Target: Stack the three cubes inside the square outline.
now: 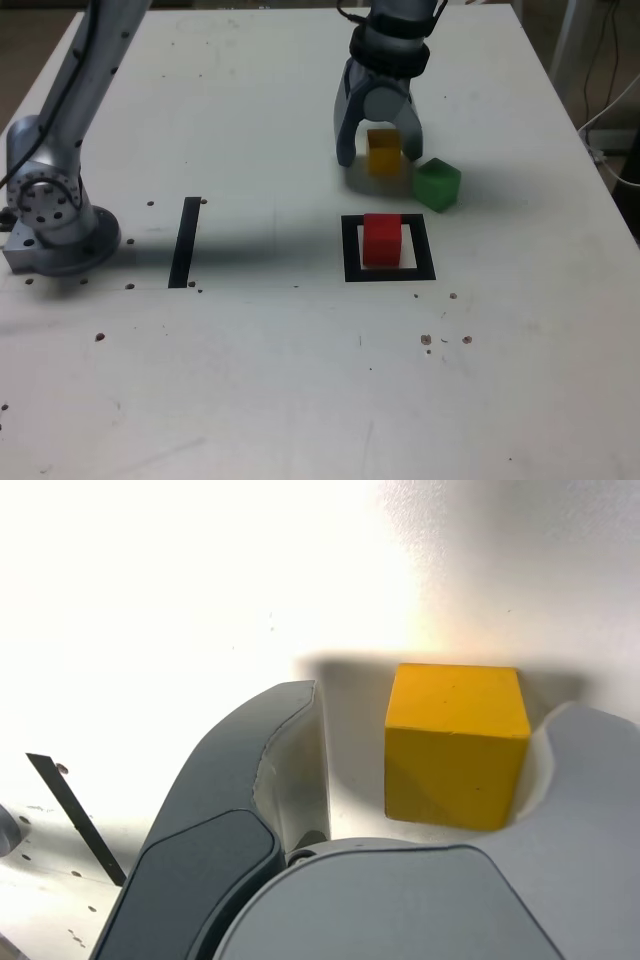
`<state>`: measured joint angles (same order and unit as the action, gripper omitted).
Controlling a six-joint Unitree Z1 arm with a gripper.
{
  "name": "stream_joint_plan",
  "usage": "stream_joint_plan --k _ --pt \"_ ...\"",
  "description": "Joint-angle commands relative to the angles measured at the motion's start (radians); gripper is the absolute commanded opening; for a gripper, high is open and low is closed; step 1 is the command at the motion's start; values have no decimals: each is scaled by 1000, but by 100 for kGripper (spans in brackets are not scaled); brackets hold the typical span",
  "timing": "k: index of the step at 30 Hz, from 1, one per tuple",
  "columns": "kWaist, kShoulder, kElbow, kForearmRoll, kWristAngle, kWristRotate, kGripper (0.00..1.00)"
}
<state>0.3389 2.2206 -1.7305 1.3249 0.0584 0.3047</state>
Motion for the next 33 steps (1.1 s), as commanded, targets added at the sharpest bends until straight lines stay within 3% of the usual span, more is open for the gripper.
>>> stream_joint_plan --k 1,20,33 --pt "2 5 -3 1 3 1 25" --pt "0 -8 -6 14 0 -2 23" --pt "-102 -124 0 76 -6 -59 21"
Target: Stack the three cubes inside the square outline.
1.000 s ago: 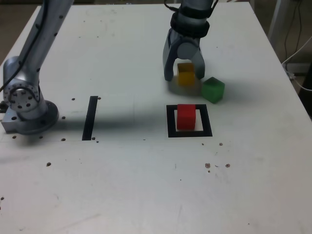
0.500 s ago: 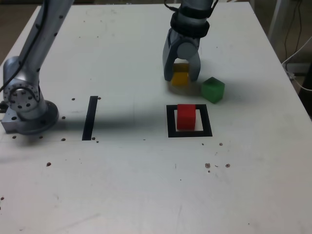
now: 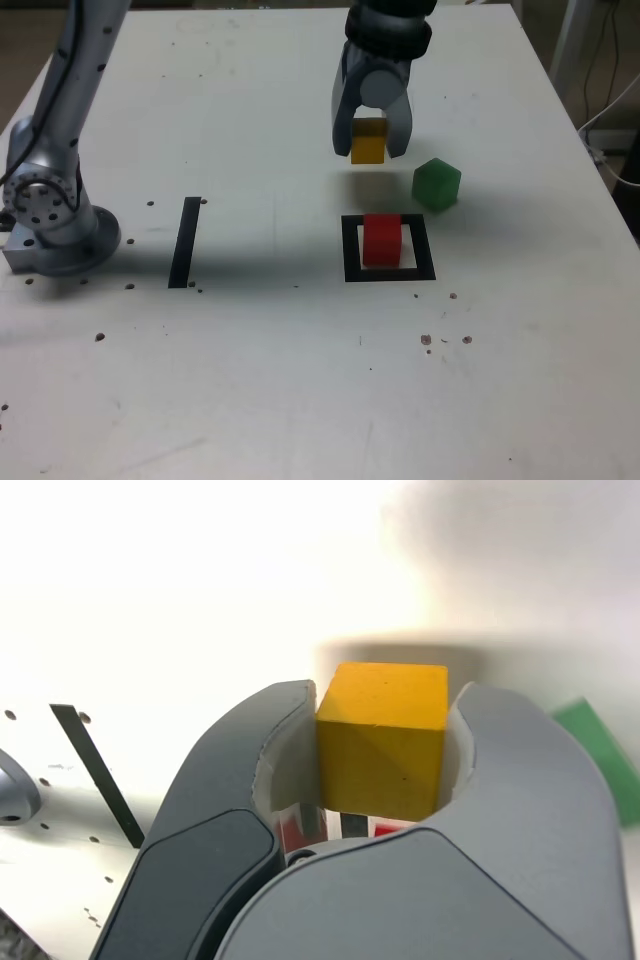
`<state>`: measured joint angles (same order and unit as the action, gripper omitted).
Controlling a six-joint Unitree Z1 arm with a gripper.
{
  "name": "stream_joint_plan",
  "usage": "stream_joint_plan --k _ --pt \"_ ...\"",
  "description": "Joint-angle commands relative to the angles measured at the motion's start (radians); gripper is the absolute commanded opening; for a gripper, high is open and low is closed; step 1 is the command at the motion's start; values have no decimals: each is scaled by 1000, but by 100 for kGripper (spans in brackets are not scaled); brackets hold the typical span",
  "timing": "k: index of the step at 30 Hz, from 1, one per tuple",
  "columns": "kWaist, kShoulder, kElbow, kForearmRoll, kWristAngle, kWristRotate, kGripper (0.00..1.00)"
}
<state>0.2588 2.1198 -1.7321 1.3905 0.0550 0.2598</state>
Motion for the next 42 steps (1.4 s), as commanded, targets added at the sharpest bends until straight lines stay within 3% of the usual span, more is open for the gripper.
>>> stream_joint_plan --k 1,12,18,42 --pt "-36 -32 3 14 -5 -23 21" --pt "-216 -70 -7 37 -66 -157 21" --pt "-277 -70 -12 39 -74 -219 21" --pt "-321 -19 -11 30 -103 -254 21"
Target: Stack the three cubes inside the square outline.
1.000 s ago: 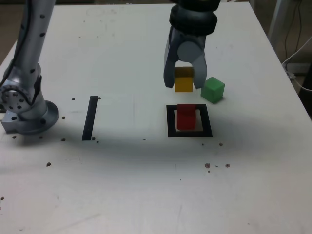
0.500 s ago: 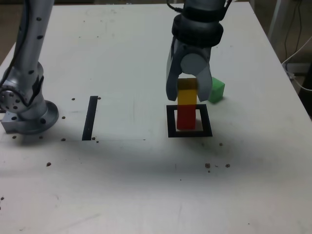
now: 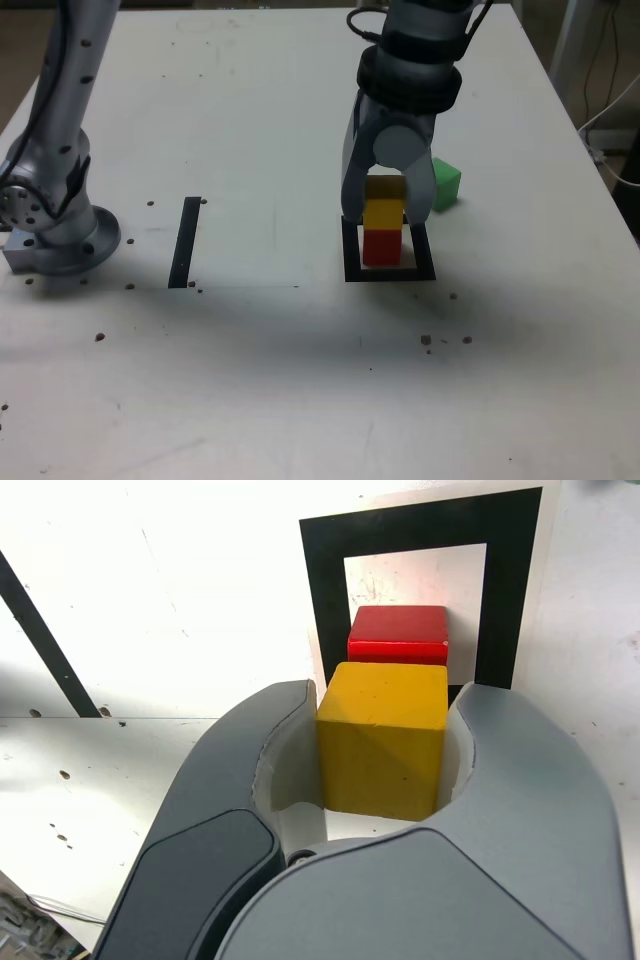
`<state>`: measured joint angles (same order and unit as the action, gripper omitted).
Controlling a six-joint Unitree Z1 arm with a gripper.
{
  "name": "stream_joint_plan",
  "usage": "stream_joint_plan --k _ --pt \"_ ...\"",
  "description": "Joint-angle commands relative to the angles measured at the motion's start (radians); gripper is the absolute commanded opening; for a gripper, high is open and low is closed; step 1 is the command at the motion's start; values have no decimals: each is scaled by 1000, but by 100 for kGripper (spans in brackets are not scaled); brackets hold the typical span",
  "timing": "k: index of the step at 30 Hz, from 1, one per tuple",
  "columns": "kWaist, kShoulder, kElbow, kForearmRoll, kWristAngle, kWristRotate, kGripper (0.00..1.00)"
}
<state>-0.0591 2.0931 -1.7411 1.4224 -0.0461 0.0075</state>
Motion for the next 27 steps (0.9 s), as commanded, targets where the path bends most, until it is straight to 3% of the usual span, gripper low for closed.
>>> stream_joint_plan --k 1,12,14,16,22,24,27 --pt "-3 9 -2 -2 -2 -1 21" --pt "-4 24 -3 -8 -3 1 22" --pt "-4 26 -2 -8 -3 2 25" --pt "-4 29 -1 -7 -4 4 36" --pt "-4 35 1 -8 -7 13 89" --pt "-4 35 2 -8 -6 15 97" --pt "-4 36 5 -8 -5 17 99"
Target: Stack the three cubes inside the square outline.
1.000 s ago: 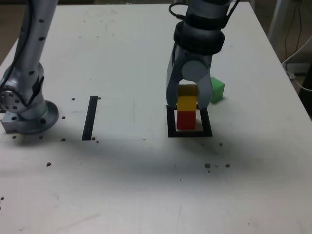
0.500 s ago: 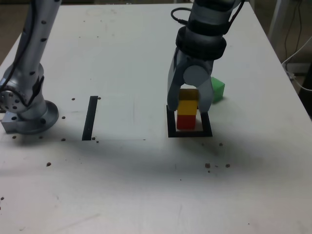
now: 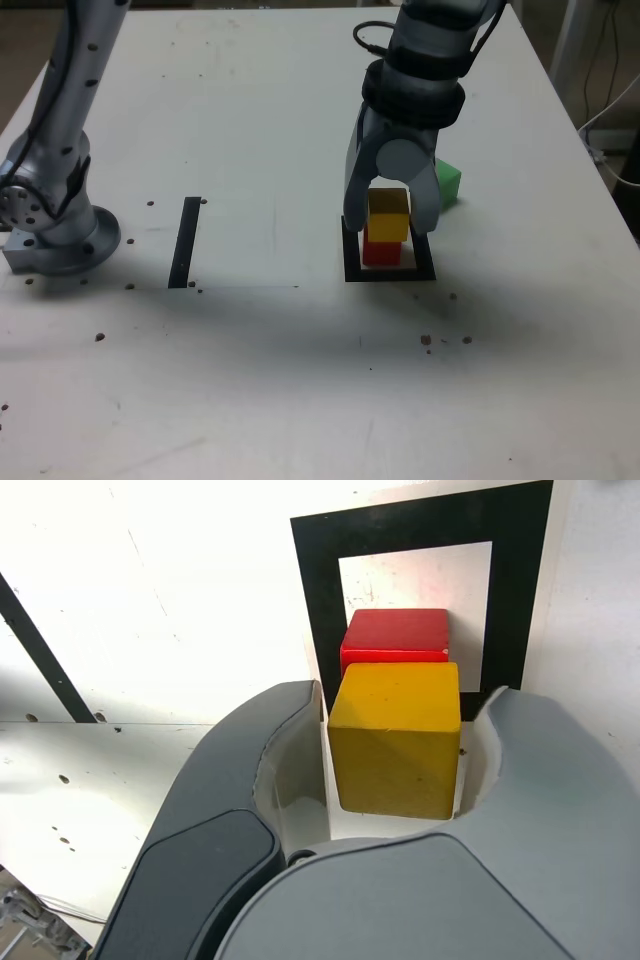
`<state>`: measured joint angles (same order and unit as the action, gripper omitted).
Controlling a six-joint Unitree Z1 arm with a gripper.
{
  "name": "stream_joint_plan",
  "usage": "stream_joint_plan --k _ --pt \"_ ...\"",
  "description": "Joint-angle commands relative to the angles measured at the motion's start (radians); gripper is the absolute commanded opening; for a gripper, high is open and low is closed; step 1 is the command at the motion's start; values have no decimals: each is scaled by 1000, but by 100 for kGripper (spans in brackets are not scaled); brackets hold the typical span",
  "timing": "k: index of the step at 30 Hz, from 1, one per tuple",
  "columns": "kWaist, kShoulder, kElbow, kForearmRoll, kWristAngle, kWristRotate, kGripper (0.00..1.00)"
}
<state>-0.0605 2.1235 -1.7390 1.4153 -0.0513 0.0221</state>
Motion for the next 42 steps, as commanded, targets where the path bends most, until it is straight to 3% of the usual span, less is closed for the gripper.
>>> stream_joint_plan --k 1,7,14,17,32,42 --pt "-2 6 4 0 1 3 99" --pt "-2 -5 9 6 13 4 99" --pt "15 -63 4 34 90 3 99" --pt "34 -71 -5 39 107 24 99" --pt "157 -10 -117 45 131 261 99" --pt "172 34 -144 43 157 364 99"
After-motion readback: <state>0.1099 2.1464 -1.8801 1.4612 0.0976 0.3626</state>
